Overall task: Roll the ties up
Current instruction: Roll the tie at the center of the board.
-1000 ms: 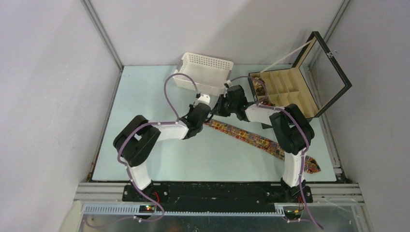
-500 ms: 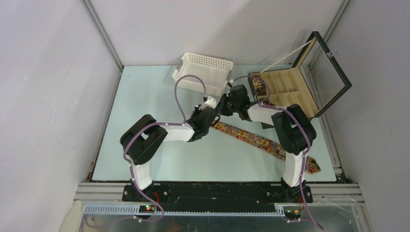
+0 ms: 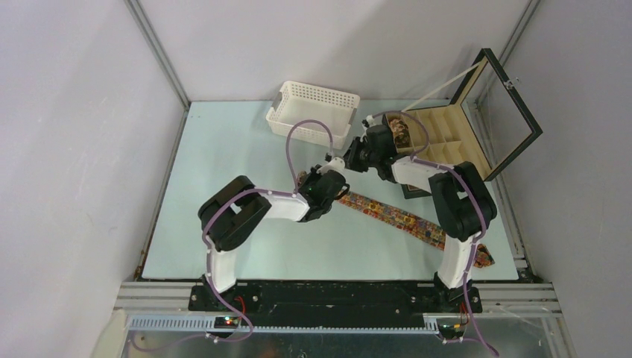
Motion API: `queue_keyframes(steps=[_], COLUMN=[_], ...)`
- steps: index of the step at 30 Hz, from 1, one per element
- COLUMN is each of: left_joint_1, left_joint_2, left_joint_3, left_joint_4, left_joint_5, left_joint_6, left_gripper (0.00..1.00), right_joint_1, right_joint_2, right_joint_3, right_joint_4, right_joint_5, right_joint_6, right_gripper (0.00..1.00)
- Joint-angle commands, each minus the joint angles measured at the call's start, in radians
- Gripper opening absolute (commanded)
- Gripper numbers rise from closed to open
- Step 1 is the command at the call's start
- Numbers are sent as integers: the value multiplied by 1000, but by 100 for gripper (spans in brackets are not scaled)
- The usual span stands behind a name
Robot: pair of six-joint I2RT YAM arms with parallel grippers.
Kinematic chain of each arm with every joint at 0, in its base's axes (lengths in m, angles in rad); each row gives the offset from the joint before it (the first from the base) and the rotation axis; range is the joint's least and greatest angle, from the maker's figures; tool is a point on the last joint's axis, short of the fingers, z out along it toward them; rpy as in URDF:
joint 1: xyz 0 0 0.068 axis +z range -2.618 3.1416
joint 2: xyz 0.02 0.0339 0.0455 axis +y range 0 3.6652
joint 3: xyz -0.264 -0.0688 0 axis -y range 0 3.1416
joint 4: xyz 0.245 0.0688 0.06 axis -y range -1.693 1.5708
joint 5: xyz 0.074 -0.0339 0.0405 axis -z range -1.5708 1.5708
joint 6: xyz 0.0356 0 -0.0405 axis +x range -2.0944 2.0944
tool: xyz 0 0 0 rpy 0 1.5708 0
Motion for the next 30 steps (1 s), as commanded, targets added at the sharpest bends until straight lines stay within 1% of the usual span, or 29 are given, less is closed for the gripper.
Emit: queue_keyframes(steps=[1,10,18,22,30], left_joint_1=[-19,-40,-59,-60,-60], left_joint_2=[23,46,32,18,9], left_joint_3=[33,39,38,34,43], left_joint_4=[43,52,22,-1,-43], left_joint_5=[-46,-50,-22,21,77], left_joint_6=[36,73,73,56,38], left_gripper=[0,0,0,0,0], right_joint_1=[-26,-76,-114,-116,-117], right_joint_2=[-62,-90,-107,-78,-22], right_joint_3=[-10,-10,-6,35,70], right_joint_4=[16,11,11,-34,-34], right_joint_5=[-16,-57,-116,-154,-208], right_joint_6=[-26,-44,-60,-99,-79], right_gripper=[15,16,18,19,19])
